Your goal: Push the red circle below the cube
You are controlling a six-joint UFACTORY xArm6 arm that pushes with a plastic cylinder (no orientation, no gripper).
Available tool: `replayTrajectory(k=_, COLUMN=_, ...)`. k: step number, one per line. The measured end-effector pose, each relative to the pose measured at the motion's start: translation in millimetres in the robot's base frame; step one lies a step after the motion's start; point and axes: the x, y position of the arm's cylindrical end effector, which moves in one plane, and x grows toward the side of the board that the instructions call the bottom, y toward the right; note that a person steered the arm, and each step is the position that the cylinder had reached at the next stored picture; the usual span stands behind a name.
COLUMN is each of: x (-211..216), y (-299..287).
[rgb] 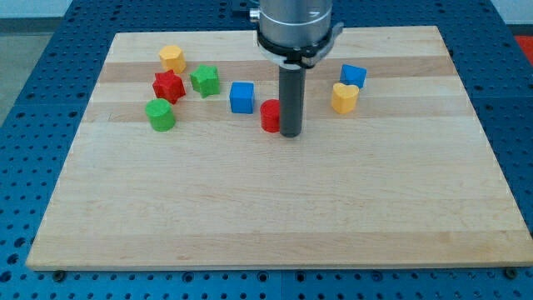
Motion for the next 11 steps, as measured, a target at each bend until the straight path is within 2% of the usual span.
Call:
replayTrajectory(k=1, x=-1, y=4)
replayTrajectory(k=2, x=0, y=40)
replayTrajectory(k=3, x=-18, y=53)
replayTrajectory(k=4, x=-34, y=53)
replayTrajectory(k=9, x=-28, y=-20)
replayTrajectory(k=10, x=-22, y=-20)
replayTrajectory(k=11, x=-10, y=7)
